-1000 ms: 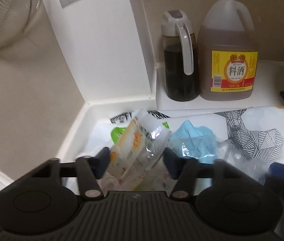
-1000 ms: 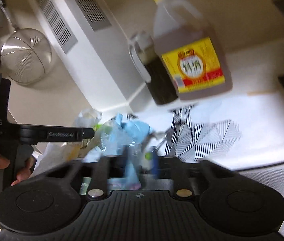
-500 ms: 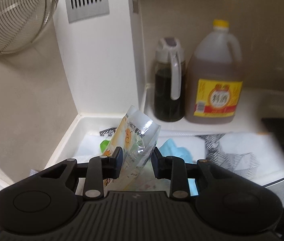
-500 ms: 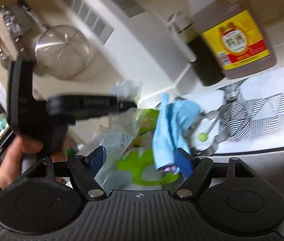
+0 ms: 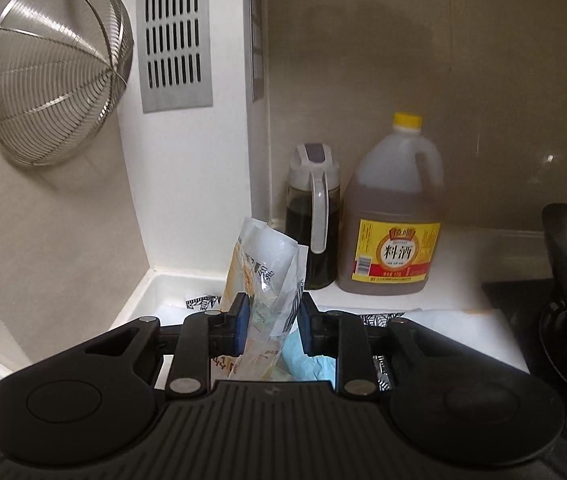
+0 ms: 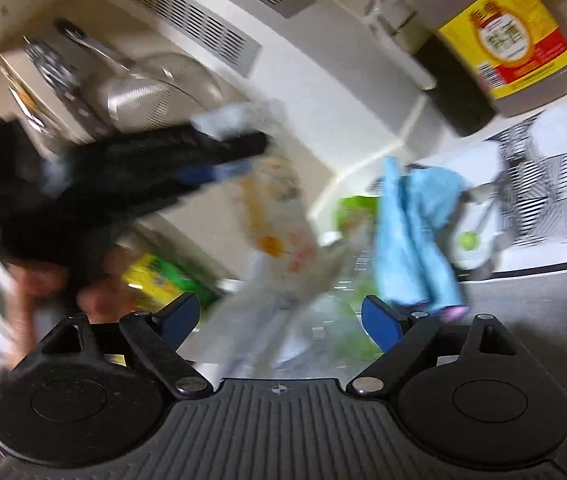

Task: Collect trash
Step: 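Lift both held pieces of trash and carry them toward the bin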

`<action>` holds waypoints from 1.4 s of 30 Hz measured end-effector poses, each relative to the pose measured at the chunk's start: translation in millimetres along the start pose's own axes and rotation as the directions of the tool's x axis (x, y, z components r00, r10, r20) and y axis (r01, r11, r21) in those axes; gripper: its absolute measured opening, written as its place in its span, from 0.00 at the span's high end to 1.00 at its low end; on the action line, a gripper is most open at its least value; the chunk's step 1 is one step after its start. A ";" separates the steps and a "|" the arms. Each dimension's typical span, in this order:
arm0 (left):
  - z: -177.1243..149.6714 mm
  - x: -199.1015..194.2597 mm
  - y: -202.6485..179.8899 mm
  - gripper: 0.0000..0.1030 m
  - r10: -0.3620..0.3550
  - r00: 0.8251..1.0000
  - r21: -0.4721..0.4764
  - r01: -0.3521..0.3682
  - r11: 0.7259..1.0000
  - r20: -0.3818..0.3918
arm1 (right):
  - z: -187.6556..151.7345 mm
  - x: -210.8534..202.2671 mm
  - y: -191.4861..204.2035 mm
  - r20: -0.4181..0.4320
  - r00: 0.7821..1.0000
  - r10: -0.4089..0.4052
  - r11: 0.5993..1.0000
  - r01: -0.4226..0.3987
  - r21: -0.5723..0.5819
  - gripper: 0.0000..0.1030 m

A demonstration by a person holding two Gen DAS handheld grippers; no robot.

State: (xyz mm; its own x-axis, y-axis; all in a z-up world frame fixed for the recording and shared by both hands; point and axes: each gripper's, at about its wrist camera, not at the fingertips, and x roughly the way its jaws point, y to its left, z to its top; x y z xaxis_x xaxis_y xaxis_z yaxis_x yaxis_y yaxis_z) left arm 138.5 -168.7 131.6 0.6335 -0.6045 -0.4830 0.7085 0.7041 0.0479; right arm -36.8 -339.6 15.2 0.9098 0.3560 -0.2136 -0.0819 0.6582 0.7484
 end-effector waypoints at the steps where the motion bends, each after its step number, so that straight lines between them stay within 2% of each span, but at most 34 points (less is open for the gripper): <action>1: 0.0 -3.4 0.3 0.73 -0.001 1.000 -0.005 0.001 1.000 0.007 | -0.8 -0.5 1.3 0.019 0.999 -0.050 0.998 0.050 -0.022 0.13; 4: 1.9 -15.4 3.0 0.73 -0.001 1.000 -0.021 0.002 1.000 0.028 | 0.9 -0.4 0.0 0.017 0.993 -0.116 0.993 0.116 -0.032 0.13; 6: 4.3 -24.9 4.8 0.73 0.000 0.999 -0.030 0.001 1.000 0.045 | -0.4 6.3 -5.8 -0.052 0.994 -0.093 0.995 0.095 0.022 0.12; 9: 8.2 -38.5 5.0 0.73 0.004 0.998 -0.036 -0.002 0.999 0.068 | -6.8 18.3 -13.7 -0.162 0.985 -0.059 0.991 0.077 0.108 0.12; 10: 9.1 -42.9 4.8 0.73 0.005 0.997 -0.038 -0.002 0.999 0.075 | -9.1 20.9 -13.6 -0.179 0.983 -0.031 0.992 0.052 0.115 0.15; 11: 10.1 -47.3 3.9 0.73 0.005 0.997 -0.040 -0.002 0.999 0.082 | -11.3 20.8 -12.1 -0.174 0.985 -0.014 0.994 0.032 0.104 0.22; 13: 12.0 -57.4 2.4 0.73 0.007 0.995 -0.042 -0.003 0.999 0.100 | -14.5 21.5 -6.2 -0.159 0.986 -0.041 0.998 0.046 0.032 0.73; 14: 13.4 -63.6 1.7 0.73 0.007 0.994 -0.044 -0.002 0.999 0.110 | -15.4 18.5 -2.6 -0.137 0.990 -0.039 0.999 0.040 0.002 0.74; 16: 18.4 -76.6 -0.9 0.73 -0.003 0.991 -0.044 0.009 0.999 0.134 | -15.1 7.2 5.4 -0.072 0.997 -0.008 0.999 0.005 -0.053 0.83; 19: 27.1 -100.9 -6.1 0.73 -0.013 0.984 -0.035 0.020 0.999 0.178 | -10.8 -11.2 15.8 0.040 0.999 0.035 0.991 -0.030 -0.127 0.85; 24: 36.8 -140.9 -14.4 0.73 -0.025 0.972 -0.027 0.032 0.999 0.233 | -1.7 -31.9 15.6 0.172 0.978 0.121 0.983 -0.094 -0.158 0.85; 28: 31.8 -168.7 -19.2 0.73 -0.014 0.971 -0.029 0.022 0.999 0.240 | 7.1 -35.8 11.4 0.201 0.973 0.110 0.985 -0.081 -0.150 0.85; 33: 9.1 -197.5 -20.2 0.73 -0.001 0.976 -0.038 0.010 0.999 0.220 | -1.2 -49.8 19.0 0.155 0.987 0.049 0.985 -0.021 -0.174 0.85; 38: -20.5 -214.8 -20.1 0.73 -0.004 0.984 -0.058 0.014 0.998 0.178 | -35.0 -75.3 24.9 0.098 0.994 -0.039 0.976 0.059 -0.210 0.85; 42: -43.4 -226.2 -18.3 0.73 0.011 0.990 -0.101 0.003 0.995 0.138 | -51.1 -76.8 17.1 0.002 0.991 -0.132 0.982 0.131 -0.135 0.77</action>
State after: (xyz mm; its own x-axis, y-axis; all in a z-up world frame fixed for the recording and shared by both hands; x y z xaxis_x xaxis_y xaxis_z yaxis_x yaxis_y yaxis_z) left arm -31.2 -28.7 202.0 0.6779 -0.6427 -0.3568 0.6755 0.7362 -0.0426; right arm -128.9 -321.8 12.3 0.9133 0.2651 -0.3092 -0.0163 0.7824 0.6226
